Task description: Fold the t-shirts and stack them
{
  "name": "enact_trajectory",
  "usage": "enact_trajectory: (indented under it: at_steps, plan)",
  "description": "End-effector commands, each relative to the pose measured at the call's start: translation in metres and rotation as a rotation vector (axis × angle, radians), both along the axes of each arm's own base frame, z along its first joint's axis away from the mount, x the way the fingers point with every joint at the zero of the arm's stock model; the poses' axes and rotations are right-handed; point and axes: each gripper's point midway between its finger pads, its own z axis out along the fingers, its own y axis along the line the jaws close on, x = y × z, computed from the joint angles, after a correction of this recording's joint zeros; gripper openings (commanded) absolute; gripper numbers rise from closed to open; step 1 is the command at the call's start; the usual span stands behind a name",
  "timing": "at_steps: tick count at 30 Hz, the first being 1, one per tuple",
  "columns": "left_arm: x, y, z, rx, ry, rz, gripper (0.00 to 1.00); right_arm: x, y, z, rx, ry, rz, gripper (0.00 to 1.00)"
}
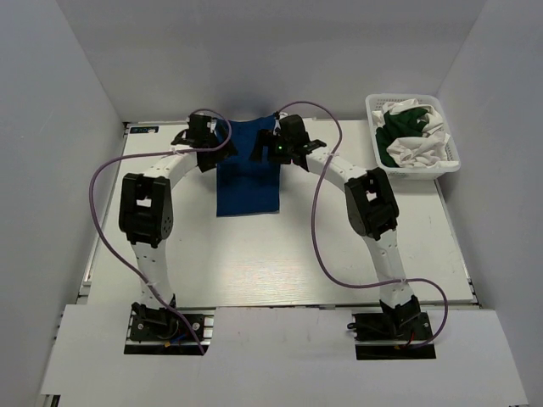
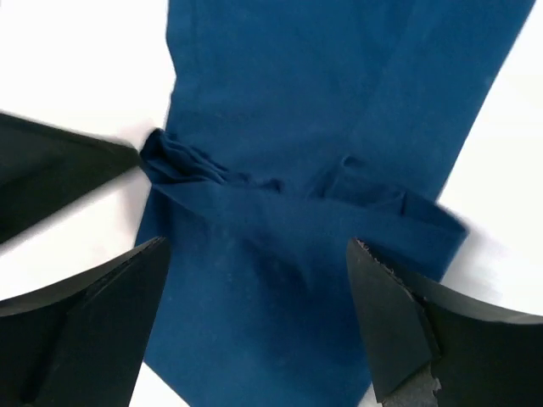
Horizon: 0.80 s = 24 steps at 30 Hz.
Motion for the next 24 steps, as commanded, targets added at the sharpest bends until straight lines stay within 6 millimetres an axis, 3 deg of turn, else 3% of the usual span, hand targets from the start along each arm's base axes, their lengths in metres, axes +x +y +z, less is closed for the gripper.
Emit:
enact_trajectory:
  at_steps: [1, 3, 5, 6, 7, 8, 10, 11, 14, 17, 18, 19, 20, 22, 24]
  plan:
    - [0.023, -0.005, 0.069, -0.034, -0.152, -0.056, 1.0, 0.003, 0.007, 0.059, 0.057, -0.134, 0.093, 0.9]
    - [0.016, -0.005, 0.087, -0.04, -0.183, -0.07, 1.0, -0.013, -0.002, 0.068, 0.023, -0.159, 0.101, 0.9]
    - [0.006, -0.005, 0.093, -0.048, -0.194, -0.078, 1.0, -0.022, -0.002, 0.075, 0.018, -0.189, 0.106, 0.9]
    - [-0.005, -0.003, 0.082, -0.044, -0.173, -0.077, 1.0, -0.035, -0.01, 0.051, -0.02, -0.149, 0.111, 0.9]
    - [-0.015, -0.001, 0.097, -0.048, -0.197, -0.078, 1.0, -0.041, -0.012, 0.071, -0.01, -0.18, 0.111, 0.9]
    - [-0.029, 0.002, 0.082, -0.043, -0.166, -0.077, 1.0, -0.044, -0.015, 0.07, -0.023, -0.176, 0.09, 0.9]
    - [-0.045, 0.005, 0.093, -0.055, -0.184, -0.069, 1.0, -0.062, -0.026, 0.06, -0.038, -0.149, 0.079, 0.9]
    - [-0.055, 0.005, 0.089, -0.059, -0.167, -0.076, 1.0, -0.072, -0.032, 0.055, -0.032, -0.131, 0.07, 0.9]
    - [-0.101, 0.009, 0.052, -0.064, -0.058, -0.062, 1.0, -0.097, -0.043, 0.042, -0.029, -0.094, 0.061, 0.9]
    - [-0.128, 0.001, 0.031, -0.103, -0.017, -0.095, 1.0, -0.124, -0.051, 0.036, -0.056, -0.063, 0.076, 0.9]
    - [-0.135, -0.003, 0.029, -0.131, -0.001, -0.107, 1.0, -0.129, -0.057, 0.031, -0.1, -0.046, 0.057, 0.9]
    - [-0.141, -0.002, 0.03, -0.131, 0.004, -0.107, 1.0, -0.132, -0.064, 0.043, -0.133, -0.057, 0.049, 0.9]
    - [-0.149, 0.0, 0.022, -0.128, 0.025, -0.106, 1.0, -0.141, -0.067, 0.041, -0.173, -0.036, 0.051, 0.9]
    - [-0.157, 0.001, 0.013, -0.132, 0.041, -0.097, 1.0, -0.141, -0.073, 0.049, -0.213, -0.059, 0.003, 0.9]
    - [-0.159, 0.005, 0.009, -0.117, 0.039, -0.082, 1.0, -0.15, -0.08, 0.036, -0.241, -0.018, -0.008, 0.9]
